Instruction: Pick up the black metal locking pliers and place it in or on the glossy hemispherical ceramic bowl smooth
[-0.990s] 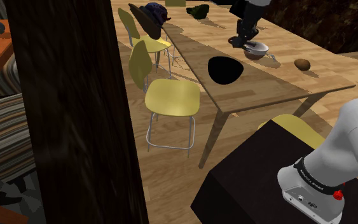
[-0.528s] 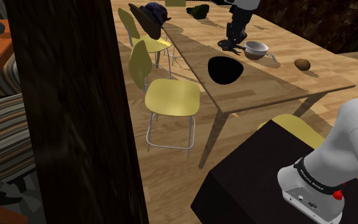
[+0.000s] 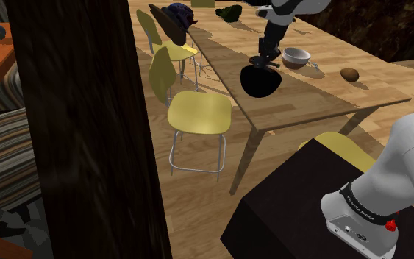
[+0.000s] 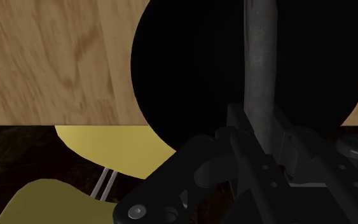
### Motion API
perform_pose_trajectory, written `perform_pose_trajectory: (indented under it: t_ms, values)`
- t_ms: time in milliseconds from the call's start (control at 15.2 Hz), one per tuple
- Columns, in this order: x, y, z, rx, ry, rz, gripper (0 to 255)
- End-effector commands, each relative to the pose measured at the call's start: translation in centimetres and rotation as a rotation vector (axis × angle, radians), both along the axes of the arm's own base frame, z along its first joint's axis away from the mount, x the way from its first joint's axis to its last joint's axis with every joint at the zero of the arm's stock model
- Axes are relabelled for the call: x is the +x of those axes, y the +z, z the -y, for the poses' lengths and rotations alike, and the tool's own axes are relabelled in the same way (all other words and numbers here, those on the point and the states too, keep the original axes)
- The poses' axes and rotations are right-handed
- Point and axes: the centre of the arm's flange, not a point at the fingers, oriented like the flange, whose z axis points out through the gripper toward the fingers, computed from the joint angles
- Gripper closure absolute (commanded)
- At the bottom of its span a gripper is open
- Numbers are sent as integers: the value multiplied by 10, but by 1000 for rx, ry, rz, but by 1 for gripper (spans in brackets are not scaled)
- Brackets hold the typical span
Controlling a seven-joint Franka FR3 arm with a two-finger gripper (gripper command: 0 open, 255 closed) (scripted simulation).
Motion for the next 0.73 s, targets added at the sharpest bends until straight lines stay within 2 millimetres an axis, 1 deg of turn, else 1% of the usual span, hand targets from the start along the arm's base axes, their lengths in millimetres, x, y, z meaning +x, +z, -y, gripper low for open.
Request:
perform_pose_trajectory:
  t_ms: [0, 132, 660]
  values:
    - [-1, -10, -1, 0, 0, 0, 255]
    - [-1, -22, -1, 0, 0, 0, 255]
    - [-1, -22, -1, 0, 0, 0, 255]
